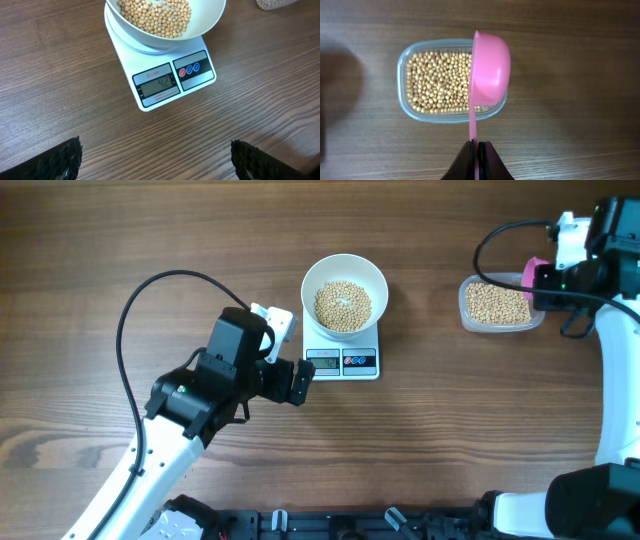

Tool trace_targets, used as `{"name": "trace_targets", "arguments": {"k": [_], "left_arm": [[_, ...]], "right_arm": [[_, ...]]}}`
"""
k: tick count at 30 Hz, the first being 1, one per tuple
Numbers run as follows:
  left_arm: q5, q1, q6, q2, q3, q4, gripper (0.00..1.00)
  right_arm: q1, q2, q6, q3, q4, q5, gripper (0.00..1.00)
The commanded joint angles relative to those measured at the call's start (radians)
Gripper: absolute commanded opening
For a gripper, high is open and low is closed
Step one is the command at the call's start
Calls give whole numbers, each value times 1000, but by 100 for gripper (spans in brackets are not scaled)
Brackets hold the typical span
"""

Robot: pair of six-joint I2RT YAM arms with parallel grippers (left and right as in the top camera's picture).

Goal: Scoop item into bowl and weigh 150g on scale
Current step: 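Move the scoop back over the soybean tub with the right gripper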

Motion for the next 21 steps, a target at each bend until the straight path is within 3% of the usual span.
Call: {"name": "trace_targets", "arguments": {"k": [1, 11, 21], "left_arm": [[12, -3, 20, 0, 4, 3, 100], [12, -3, 20, 0, 4, 3, 100], [12, -4, 20, 0, 4, 3, 100]], "right_arm": [[11, -9, -40, -72, 18, 25, 4], [30, 4, -70, -135, 141, 82, 4], [31, 88, -80, -135, 138, 103, 4]]}}
